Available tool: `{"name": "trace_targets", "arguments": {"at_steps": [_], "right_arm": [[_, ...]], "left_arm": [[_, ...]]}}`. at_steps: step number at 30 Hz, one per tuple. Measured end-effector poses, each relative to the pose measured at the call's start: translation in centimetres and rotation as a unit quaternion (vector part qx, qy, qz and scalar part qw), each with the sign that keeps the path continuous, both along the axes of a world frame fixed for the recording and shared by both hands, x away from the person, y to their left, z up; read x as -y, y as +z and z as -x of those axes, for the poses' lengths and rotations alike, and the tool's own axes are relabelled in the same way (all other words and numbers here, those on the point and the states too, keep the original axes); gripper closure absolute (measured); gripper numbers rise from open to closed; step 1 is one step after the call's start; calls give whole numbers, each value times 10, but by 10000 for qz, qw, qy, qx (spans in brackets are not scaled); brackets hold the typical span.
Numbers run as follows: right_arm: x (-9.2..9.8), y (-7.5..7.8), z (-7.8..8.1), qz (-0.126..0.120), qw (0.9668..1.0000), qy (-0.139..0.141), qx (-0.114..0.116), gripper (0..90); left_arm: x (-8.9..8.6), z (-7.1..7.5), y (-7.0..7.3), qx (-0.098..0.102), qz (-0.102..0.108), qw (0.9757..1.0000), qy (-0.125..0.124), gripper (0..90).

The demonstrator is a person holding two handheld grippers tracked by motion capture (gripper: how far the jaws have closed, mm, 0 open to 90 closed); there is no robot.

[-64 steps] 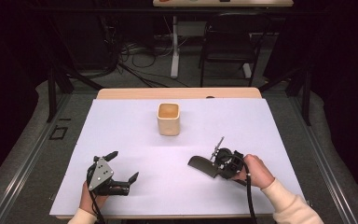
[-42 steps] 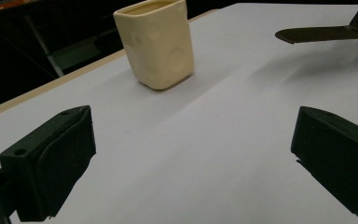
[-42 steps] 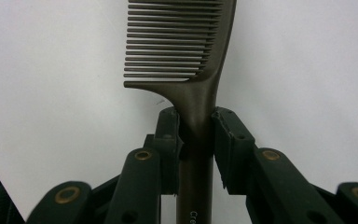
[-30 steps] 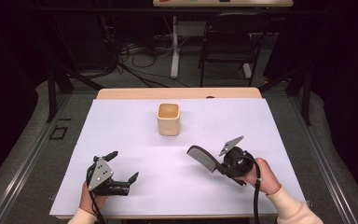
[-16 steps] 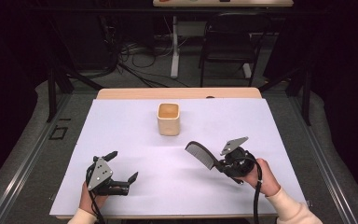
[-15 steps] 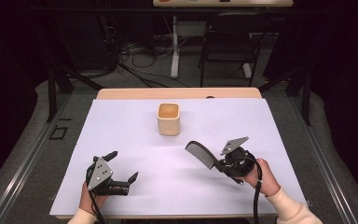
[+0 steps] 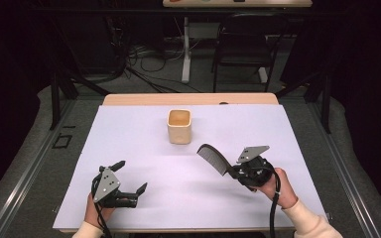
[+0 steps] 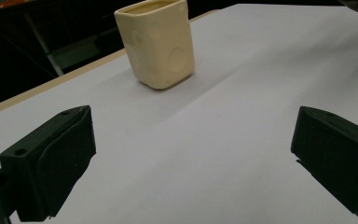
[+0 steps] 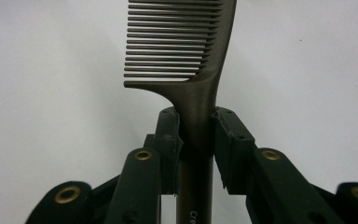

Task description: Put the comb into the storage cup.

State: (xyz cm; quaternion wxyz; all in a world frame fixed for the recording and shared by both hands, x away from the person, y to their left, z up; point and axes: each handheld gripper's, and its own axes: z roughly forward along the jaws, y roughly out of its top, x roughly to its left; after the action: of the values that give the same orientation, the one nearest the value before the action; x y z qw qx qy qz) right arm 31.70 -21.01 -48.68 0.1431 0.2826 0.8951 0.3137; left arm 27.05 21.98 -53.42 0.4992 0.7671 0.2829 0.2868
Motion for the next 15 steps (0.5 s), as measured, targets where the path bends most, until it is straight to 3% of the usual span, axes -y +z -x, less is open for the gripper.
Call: {"name": "trace_targets", "arguments": {"at_steps": [15], "right_arm": [[-1,9,2,-402,9972,-160,617,720]], "left_arm": [[0,1,0,-12,-20,10000,6,0]]}}
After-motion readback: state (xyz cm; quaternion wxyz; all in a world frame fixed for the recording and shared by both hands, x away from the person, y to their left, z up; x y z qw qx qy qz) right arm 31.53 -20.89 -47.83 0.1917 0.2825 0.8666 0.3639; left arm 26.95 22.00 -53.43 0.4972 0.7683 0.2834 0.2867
